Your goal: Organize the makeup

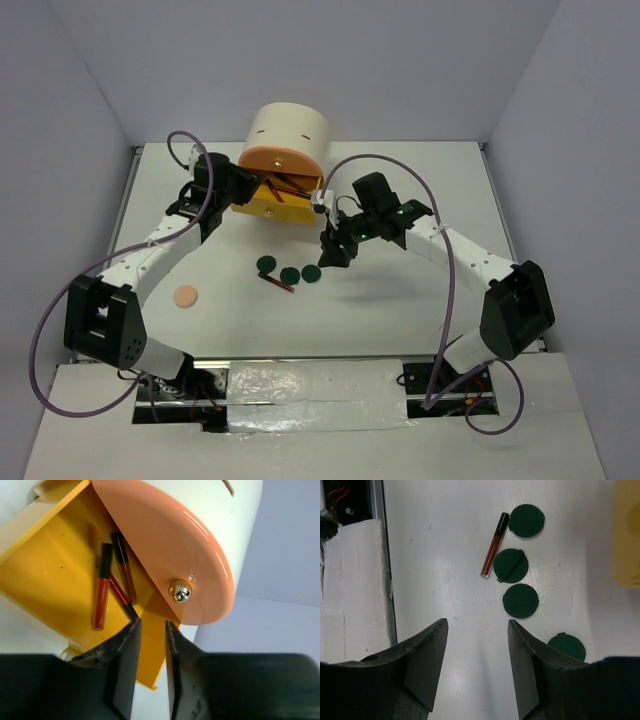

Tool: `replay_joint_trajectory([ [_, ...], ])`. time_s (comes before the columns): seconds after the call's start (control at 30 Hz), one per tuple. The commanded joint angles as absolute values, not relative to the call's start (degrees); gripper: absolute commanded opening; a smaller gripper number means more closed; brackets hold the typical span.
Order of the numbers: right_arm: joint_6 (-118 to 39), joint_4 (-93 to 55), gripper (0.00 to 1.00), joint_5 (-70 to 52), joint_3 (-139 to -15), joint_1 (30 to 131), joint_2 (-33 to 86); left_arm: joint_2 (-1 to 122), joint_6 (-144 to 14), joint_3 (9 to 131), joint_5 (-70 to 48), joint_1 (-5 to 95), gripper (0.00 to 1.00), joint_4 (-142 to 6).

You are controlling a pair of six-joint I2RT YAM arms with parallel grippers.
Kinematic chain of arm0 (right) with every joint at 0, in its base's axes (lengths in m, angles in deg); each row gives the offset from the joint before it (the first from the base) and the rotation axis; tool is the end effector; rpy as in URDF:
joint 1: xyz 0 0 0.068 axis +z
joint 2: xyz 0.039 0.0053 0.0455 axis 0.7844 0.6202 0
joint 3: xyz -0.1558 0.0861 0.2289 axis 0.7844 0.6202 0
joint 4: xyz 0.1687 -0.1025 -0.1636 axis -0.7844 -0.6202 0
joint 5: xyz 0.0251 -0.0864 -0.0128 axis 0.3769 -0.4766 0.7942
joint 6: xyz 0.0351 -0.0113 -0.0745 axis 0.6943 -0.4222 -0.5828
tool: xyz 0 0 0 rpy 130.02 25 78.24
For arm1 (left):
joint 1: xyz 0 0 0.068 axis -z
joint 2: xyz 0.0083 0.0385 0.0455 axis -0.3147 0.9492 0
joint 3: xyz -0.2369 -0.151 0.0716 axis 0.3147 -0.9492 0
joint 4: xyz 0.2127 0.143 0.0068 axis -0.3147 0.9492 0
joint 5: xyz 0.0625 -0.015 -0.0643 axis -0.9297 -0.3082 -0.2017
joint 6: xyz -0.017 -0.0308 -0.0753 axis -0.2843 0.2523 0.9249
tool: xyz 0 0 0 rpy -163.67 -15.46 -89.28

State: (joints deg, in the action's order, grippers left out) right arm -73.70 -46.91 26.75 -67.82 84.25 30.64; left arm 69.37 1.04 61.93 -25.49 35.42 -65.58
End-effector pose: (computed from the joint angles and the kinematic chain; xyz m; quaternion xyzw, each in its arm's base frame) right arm 0.2496 0.2184 0.2825 -0.5482 0.6832 0.3579 0.3233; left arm 0.3597 -0.1022 0.3179 -0.4400 0.6915 -0.3896 0.4200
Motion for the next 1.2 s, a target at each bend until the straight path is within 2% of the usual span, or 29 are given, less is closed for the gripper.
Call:
replay_joint_trajectory([
  [0.0, -75.11, -48.0, 0.59, 25.85, -68.69, 86.29, 31.43, 63.96, -5.63, 64.48, -27.81, 35.57, 0.24, -63.16],
  [0.13, -75.72, -48.53, 0.59, 24.8, -69.04, 88.48, 32.13, 58.5, -12.84, 62.46, -29.49, 35.31, 0.01, -59.91],
  [0.43, -75.46, -50.2, 0.59, 20.49, -71.5, 94.9, 36.17, 47.43, -30.08, 58.43, -32.74, 33.64, 0.01, -47.68],
  [0.47, -75.37, -50.37, 0.59, 19.53, -72.11, 95.34, 36.7, 44.89, -31.3, 57.63, -33.09, 33.2, 0.03, -46.63],
  [0.5, -75.02, -50.55, 0.59, 19.09, -72.46, 95.87, 37.84, 43.65, -32.27, 56.67, -32.83, 32.94, 0.11, -46.45],
  [0.57, -74.41, -51.25, 0.59, 17.25, -74.04, 97.54, 39.86, 39.35, -33.34, 53.24, -33.09, 32.58, 0.2, -46.27],
  [0.6, -73.97, -51.43, 0.59, 16.54, -74.66, 97.98, 40.57, 37.94, -33.34, 50.44, -33.18, 32.49, 0.31, -46.36],
  [0.67, -73.18, -52.56, 0.59, 14.96, -76.59, 99.56, 42.15, 33.28, -32.9, 47.44, -33.18, 31.97, 0.44, -47.06],
  [0.7, -72.56, -52.92, 0.59, 13.47, -77.38, 100.09, 43.81, 31.96, -32.55, 44.9, -33.44, 31.88, 0.55, -46.98],
  [0.8, -71.51, -53.8, 0.59, 11.09, -80.19, 101.76, 45.93, 27.56, -30.97, 41.81, -34.76, 31.35, 0.71, -45.22],
  [0.9, -70.27, -54.06, 0.59, 9.07, -82.39, 103.17, 48.65, 25.27, -30.7, 39.44, -35.38, 30.82, 0.78, -42.94],
  [1.17, -67.91, -55.56, 0.62, 3.72, -88.19, 105.46, 55.68, 23.95, -31.58, 39.16, -38.1, 30.65, 0.82, -38.63],
])
